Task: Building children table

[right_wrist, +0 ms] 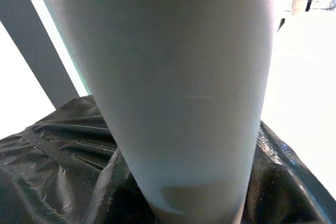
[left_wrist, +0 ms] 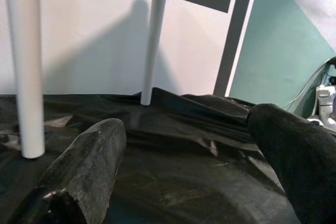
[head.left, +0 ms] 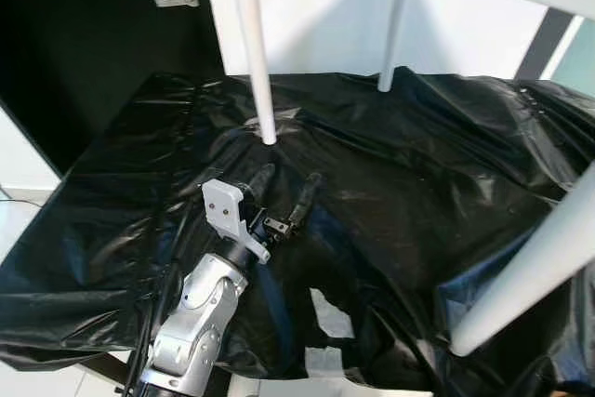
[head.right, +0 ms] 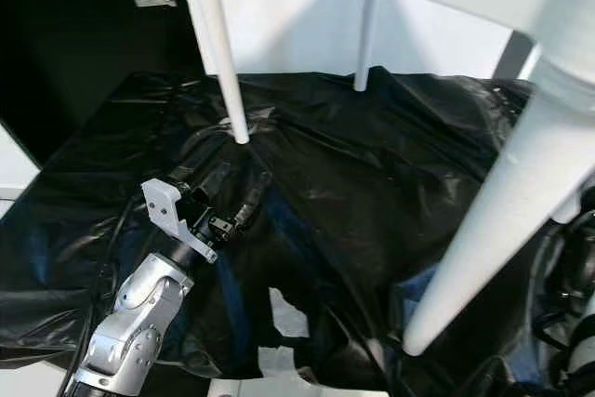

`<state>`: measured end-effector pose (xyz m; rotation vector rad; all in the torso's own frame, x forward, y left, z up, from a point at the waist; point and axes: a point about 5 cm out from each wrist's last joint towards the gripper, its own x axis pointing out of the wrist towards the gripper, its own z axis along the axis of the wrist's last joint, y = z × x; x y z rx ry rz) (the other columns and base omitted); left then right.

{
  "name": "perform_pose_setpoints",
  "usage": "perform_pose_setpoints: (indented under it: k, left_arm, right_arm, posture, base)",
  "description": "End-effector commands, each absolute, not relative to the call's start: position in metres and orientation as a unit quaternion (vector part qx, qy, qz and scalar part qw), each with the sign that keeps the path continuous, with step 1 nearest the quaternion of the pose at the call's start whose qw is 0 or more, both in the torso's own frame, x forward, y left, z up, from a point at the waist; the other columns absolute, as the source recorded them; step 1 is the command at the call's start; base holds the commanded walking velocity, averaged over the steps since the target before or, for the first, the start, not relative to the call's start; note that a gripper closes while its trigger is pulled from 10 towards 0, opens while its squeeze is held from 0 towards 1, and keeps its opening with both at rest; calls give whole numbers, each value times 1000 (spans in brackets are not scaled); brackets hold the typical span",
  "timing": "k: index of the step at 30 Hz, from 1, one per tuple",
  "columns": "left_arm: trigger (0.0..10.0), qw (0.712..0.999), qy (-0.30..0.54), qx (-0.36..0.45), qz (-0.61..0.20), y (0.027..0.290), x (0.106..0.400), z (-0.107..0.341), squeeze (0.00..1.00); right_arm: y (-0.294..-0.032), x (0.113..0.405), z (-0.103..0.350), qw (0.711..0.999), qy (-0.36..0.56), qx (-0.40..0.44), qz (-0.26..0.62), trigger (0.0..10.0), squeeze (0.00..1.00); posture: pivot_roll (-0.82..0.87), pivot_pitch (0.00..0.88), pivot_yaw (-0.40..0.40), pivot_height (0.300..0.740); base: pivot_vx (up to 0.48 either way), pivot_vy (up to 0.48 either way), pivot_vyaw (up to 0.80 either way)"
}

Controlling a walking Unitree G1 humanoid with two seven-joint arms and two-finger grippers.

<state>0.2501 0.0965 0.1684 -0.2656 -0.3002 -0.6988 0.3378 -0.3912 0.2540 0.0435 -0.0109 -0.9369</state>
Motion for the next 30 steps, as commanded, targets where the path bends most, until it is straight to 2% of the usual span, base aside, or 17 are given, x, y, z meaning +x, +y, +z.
perform_pose_setpoints:
  k: [1, 5, 7, 12, 13, 18, 19, 20, 21, 25, 26, 28, 30]
  left_arm:
    - [10000, 918, -148, -120, -349, 98, 249, 167, 0]
    - [10000, 921, -137, -120, -344, 98, 250, 159, 0]
    - [10000, 925, -129, -119, -336, 100, 250, 152, 0]
    - [10000, 930, -123, -118, -327, 103, 250, 148, 0]
    - [10000, 929, -123, -119, -328, 102, 250, 147, 0]
    - [10000, 927, -124, -119, -332, 100, 252, 147, 0]
    - [10000, 928, -125, -119, -332, 100, 252, 147, 0]
    - [10000, 928, -125, -119, -331, 101, 251, 147, 0]
    - [10000, 928, -125, -119, -330, 101, 251, 147, 0]
    - [10000, 931, -128, -119, -321, 105, 249, 146, 0]
    - [10000, 933, -129, -119, -314, 106, 249, 145, 0]
    - [10000, 936, -130, -116, -306, 108, 250, 142, 0]
    - [10000, 940, -135, -112, -294, 110, 251, 141, 0]
  right_arm:
    - [-384, 340, 229, 895, 39, 27, -443, 10000, 0]
    - [-376, 341, 209, 901, 58, 42, -427, 10000, 0]
    - [-367, 343, 199, 913, 47, 33, -404, 10000, 0]
    - [-363, 327, 193, 909, -6, 0, -417, 10000, 0]
    - [-365, 322, 191, 908, -19, 7, -419, 10000, 1000]
    - [-357, 317, 196, 911, -36, -11, -411, 10000, 1000]
    - [-349, 309, 192, 913, -46, -22, -405, 10000, 941]
    - [-344, 304, 191, 915, -49, -27, -400, 10000, 941]
    - [-335, 299, 187, 920, -52, -34, -387, 10000, 0]
    - [-258, 265, 160, 967, -39, -68, -242, 10000, 0]
    - [-230, 252, 145, 985, -18, -55, -162, 10000, 0]
    - [-217, 242, 141, 993, -20, -59, -98, 10000, 0]
    - [-218, 235, 142, 993, -21, -79, -80, 10000, 0]
  posture:
    - [77, 0, 22, 740]
    - [64, 0, 27, 740]
    - [60, 0, 31, 740]
    - [37, 0, 40, 740]
    - [30, 0, 43, 740]
    - [20, 0, 49, 740]
    - [23, 0, 46, 740]
    - [23, 0, 46, 740]
    - [21, 0, 47, 740]
    - [-1, 0, 60, 740]
    - [-7, 0, 62, 740]
    - [-21, 0, 69, 740]
    - [-20, 0, 65, 740]
  base:
    - [0, 0, 0]
    - [0, 0, 0]
    - [0, 0, 0]
    - [0, 0, 0]
    - [0, 0, 0]
    - [0, 0, 0]
    - [0, 0, 0]
    - [0, 0, 0]
    - [0, 0, 0]
    - [0, 0, 0]
    - [0, 0, 0]
    - [0, 0, 0]
    - [0, 0, 0]
